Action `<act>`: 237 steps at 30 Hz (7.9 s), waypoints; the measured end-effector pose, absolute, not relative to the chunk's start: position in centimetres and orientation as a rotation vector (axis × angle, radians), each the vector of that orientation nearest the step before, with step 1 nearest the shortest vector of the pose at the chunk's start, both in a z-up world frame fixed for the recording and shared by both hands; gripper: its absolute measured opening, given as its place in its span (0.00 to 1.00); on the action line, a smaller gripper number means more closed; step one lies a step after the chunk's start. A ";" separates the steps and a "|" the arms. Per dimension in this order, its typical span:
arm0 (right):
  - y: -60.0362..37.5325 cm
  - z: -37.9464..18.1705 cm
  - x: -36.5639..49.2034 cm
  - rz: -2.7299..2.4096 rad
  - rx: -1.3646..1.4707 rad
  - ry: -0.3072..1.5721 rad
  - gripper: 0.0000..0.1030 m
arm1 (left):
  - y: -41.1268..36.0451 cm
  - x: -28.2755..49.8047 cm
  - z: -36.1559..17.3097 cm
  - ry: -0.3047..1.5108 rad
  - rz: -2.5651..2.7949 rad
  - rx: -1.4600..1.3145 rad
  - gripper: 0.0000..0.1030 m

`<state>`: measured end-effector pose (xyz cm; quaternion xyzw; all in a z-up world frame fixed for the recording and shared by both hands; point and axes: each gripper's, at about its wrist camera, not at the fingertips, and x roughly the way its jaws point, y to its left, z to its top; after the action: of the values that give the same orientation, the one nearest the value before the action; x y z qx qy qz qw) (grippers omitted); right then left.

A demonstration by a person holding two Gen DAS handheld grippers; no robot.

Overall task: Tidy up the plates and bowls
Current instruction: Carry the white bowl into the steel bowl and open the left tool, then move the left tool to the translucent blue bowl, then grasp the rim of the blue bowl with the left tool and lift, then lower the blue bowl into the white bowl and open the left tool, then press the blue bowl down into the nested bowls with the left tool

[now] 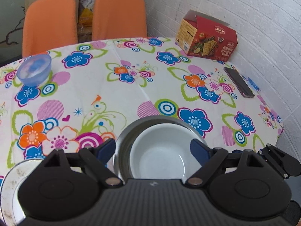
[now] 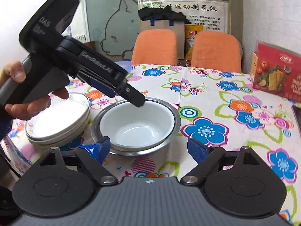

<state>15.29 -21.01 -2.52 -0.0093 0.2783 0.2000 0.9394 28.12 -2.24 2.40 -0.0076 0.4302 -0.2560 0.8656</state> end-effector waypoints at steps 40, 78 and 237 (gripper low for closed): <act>-16.6 -0.9 14.6 0.417 0.179 0.573 0.74 | 10.8 20.8 1.8 0.785 -0.188 -0.268 0.85; -2.6 4.2 31.9 0.466 -0.279 0.517 0.74 | 19.5 35.3 6.1 0.728 -0.012 -0.123 0.85; -17.8 -5.7 22.0 0.139 0.064 0.719 0.70 | -1.2 32.6 -2.8 1.001 -0.539 0.034 0.93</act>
<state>21.98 -17.76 -5.72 0.0311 0.3516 0.0679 0.9332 32.56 -1.22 -2.81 0.0159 0.4739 -0.2552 0.8427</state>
